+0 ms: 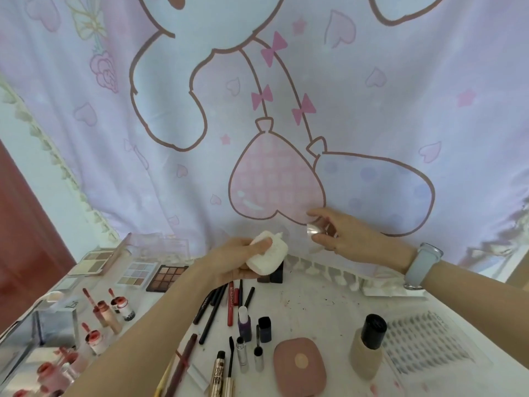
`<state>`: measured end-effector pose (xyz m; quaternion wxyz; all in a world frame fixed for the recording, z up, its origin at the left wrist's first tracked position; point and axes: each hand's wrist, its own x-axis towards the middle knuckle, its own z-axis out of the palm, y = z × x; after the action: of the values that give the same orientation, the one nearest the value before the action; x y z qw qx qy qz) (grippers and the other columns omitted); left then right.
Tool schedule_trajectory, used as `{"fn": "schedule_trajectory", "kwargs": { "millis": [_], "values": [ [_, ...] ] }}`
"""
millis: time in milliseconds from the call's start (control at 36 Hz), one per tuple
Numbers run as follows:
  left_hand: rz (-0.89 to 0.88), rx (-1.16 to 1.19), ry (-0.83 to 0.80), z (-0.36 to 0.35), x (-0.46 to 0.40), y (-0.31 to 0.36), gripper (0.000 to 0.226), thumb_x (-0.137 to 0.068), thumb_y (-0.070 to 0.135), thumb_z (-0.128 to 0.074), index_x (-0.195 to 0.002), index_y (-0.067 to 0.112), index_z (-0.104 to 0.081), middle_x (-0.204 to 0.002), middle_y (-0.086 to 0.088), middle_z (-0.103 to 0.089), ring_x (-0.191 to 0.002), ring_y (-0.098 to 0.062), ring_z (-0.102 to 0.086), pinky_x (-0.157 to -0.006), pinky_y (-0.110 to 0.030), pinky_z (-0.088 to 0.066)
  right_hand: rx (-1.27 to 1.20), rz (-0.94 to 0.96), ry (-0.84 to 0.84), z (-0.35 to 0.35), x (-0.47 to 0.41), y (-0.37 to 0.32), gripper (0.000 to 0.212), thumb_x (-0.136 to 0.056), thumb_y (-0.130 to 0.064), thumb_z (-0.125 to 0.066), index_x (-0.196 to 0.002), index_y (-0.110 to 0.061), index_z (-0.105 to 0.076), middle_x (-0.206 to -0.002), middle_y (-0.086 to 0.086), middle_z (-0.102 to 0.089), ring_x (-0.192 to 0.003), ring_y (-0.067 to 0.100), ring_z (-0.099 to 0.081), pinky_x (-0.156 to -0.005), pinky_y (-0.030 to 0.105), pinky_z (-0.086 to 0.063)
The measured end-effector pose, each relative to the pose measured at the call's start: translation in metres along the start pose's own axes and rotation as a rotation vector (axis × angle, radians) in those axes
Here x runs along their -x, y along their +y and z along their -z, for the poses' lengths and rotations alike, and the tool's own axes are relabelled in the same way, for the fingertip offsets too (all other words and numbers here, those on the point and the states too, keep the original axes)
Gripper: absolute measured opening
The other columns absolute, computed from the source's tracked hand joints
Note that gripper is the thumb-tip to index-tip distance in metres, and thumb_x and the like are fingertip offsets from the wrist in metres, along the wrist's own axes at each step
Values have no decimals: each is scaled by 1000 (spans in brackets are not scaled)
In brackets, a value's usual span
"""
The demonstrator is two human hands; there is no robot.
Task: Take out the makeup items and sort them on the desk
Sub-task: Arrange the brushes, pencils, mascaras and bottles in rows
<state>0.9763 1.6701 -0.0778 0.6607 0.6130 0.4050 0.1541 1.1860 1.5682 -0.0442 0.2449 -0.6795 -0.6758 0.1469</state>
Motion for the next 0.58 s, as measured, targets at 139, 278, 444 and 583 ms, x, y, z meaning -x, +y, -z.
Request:
{"fn": "schedule_trajectory", "kwargs": {
  "millis": [139, 278, 444, 583],
  "values": [
    [75, -71, -96, -8, -9, -7, 37, -88, 18, -65, -122, 7, -54, -115, -9, -66, -101, -22, -67, -84, -36, -56, 19, -207, -337, -19, 1, 23, 30, -92, -23, -55, -118, -9, -50, -103, 5, -65, -77, 12, -69, -74, 24, -54],
    [61, -420, -42, -26, -26, -12, 31, -86, 21, -67, -113, 7, -58, -107, -7, -67, -94, -18, -65, -84, -27, -54, -30, -323, -416, -37, 1, 35, 24, -88, -20, -60, -105, -7, -50, -87, 7, -61, -67, 11, -60, -52, 15, -46],
    [82, -600, -24, -41, -47, -21, 27, -86, 27, -67, -100, 4, -61, -90, -4, -63, -77, -15, -60, -70, -22, -52, -161, -424, -348, -53, -3, 49, 19, -83, -8, -63, -97, 1, -56, -83, 15, -60, -61, 15, -59, -63, 23, -53],
    [108, -611, -38, -50, -58, -29, 20, -87, 24, -66, -86, 5, -61, -86, -7, -66, -74, -16, -65, -69, -23, -57, -112, -470, -394, -62, -2, 55, 36, -87, -6, -56, -114, 17, -52, -77, 15, -57, -53, 13, -57, -53, 18, -49]
  ]
}}
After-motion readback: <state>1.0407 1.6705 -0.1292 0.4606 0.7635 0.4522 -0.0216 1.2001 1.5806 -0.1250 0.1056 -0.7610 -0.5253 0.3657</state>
